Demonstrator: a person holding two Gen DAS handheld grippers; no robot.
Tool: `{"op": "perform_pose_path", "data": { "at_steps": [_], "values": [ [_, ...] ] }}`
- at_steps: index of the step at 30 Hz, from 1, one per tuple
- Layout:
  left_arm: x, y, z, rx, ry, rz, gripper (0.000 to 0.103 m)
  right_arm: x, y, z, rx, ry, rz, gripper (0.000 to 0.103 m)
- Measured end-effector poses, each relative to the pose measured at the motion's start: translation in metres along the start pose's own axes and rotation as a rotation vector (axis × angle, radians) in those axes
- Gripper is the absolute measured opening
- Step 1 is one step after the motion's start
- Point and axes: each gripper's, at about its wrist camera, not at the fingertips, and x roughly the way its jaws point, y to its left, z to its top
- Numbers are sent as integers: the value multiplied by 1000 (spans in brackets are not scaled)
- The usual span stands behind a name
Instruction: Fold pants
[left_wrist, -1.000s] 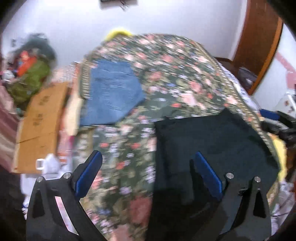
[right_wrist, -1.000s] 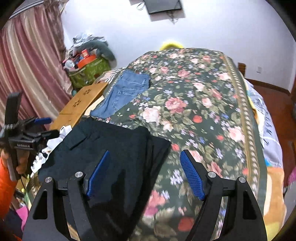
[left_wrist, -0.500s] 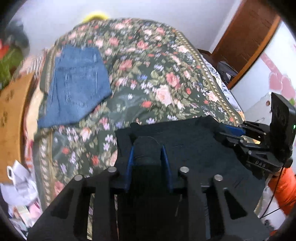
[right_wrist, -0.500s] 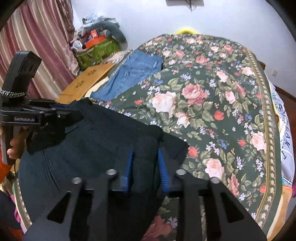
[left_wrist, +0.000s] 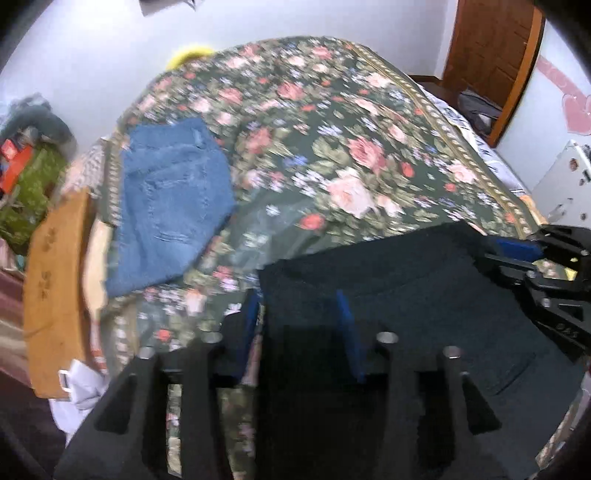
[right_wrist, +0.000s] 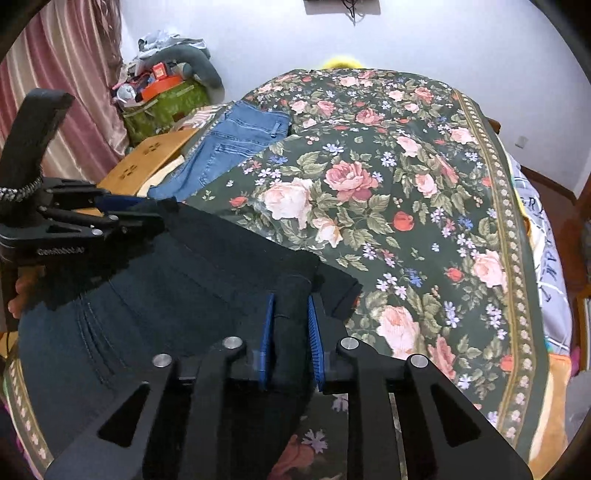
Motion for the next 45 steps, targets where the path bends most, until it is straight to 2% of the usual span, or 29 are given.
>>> {"op": "perform_pose_path", "data": {
  "at_steps": [1, 2, 4, 7, 8, 9, 12, 14, 18, 21, 23, 30, 33, 35, 39, 42, 45],
  "values": [
    [-8, 3, 0, -3, -23, 43, 62, -3, 0, 1, -3, 0, -9, 21],
    [-15, 5, 0, -7, -42, 64, 61, -7, 0, 1, -2, 0, -18, 26],
    [-32, 9, 0, -17, -75, 80, 61, -21, 2, 4, 3, -8, -27, 26],
    [-61, 10, -6, -10, -126, 27, 61, -48, 10, 8, 0, -51, 24, 32],
    [-69, 8, -10, -4, -139, 18, 62, -56, 14, 8, -1, -63, 37, 38],
    [-76, 6, -14, 3, -147, 3, 63, -67, 20, 7, -10, -83, 58, 44],
    [-83, -5, -31, 23, -145, -41, 64, -82, 39, 2, -38, -97, 109, 49],
    [-76, -13, -44, 33, -114, -67, 65, -81, 49, -4, -44, -77, 144, 49],
    [-48, -19, -72, 56, -33, -27, 69, -62, 68, -30, -78, 1, 136, 49],
    [-39, -4, -86, -7, -40, -74, 80, -54, 61, -46, -33, -1, 165, 49],
    [-42, 6, -90, -51, -26, -97, 80, -57, 54, -49, 15, -10, 169, 49],
    [-69, 30, -123, -82, -61, -33, 80, -81, 47, -62, 24, -33, 143, 47],
    [-68, 42, -135, -100, -42, -20, 80, -87, 38, -69, 46, -39, 113, 47],
    [-63, 48, -143, -112, -8, 15, 80, -88, 30, -74, 71, -34, 109, 48],
    [-67, 55, -148, -138, -21, 12, 80, -92, 14, -84, 139, -25, 89, 48],
    [-78, 56, -141, -136, -56, 54, 79, -99, 3, -86, 188, -25, 119, 49],
    [-89, 58, -125, -140, -83, 72, 79, -108, 3, -78, 172, -50, 67, 51]
  ]
}}
